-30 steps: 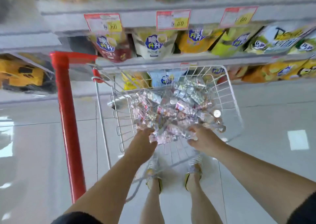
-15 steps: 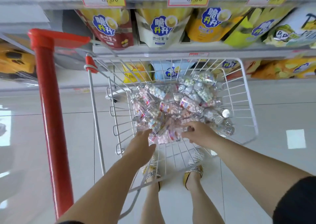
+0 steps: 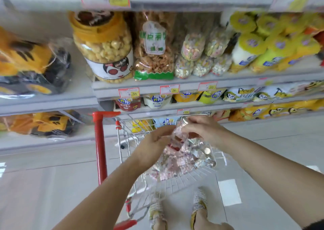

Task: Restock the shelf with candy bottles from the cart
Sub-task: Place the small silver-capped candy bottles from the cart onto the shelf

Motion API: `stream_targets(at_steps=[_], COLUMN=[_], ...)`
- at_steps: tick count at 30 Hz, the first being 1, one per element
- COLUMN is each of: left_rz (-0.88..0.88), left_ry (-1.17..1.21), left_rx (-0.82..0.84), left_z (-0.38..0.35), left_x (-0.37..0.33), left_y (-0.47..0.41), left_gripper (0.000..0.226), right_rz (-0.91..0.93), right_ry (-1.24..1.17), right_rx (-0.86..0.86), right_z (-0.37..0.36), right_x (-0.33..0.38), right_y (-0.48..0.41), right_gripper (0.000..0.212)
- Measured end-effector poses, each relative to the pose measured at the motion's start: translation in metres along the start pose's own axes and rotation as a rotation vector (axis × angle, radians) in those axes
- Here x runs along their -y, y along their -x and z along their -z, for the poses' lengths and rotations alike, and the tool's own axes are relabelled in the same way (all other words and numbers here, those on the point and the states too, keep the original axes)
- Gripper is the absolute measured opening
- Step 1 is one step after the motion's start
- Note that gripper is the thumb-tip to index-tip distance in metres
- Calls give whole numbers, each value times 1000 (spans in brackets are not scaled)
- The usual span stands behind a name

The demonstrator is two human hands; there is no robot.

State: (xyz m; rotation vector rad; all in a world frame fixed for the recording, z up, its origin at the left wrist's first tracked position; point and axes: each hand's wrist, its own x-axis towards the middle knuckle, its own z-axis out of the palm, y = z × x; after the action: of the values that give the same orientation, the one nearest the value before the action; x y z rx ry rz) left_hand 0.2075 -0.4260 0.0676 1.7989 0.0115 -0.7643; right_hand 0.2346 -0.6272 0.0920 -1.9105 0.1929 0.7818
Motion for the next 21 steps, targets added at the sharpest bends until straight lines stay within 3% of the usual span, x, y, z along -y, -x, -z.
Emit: stream_targets(at_steps=[3, 9, 12, 16, 21], left_rz=[-127, -305, -411, -491, -537], left_ry=[-128, -324, -310, -191, -104], left_rx=[22, -39, -113, -230, -411], left_z=[11, 29, 25, 16, 16], left_x=[-64, -166, -223, -287, -330], left_y=[15, 12, 3, -20, -73], left_gripper=[58, 55, 26, 32, 44], right_rz=[71, 247, 316, 385, 426], right_ry=[-85, -194, -211, 202, 707], right_rx=[-18, -122, -260, -562, -657], right_z=[20, 87, 140, 209, 249], right_x=[48, 114, 131, 140, 134], right_y=[31, 78, 85, 81, 58], right_gripper=[40, 20, 14, 27, 44])
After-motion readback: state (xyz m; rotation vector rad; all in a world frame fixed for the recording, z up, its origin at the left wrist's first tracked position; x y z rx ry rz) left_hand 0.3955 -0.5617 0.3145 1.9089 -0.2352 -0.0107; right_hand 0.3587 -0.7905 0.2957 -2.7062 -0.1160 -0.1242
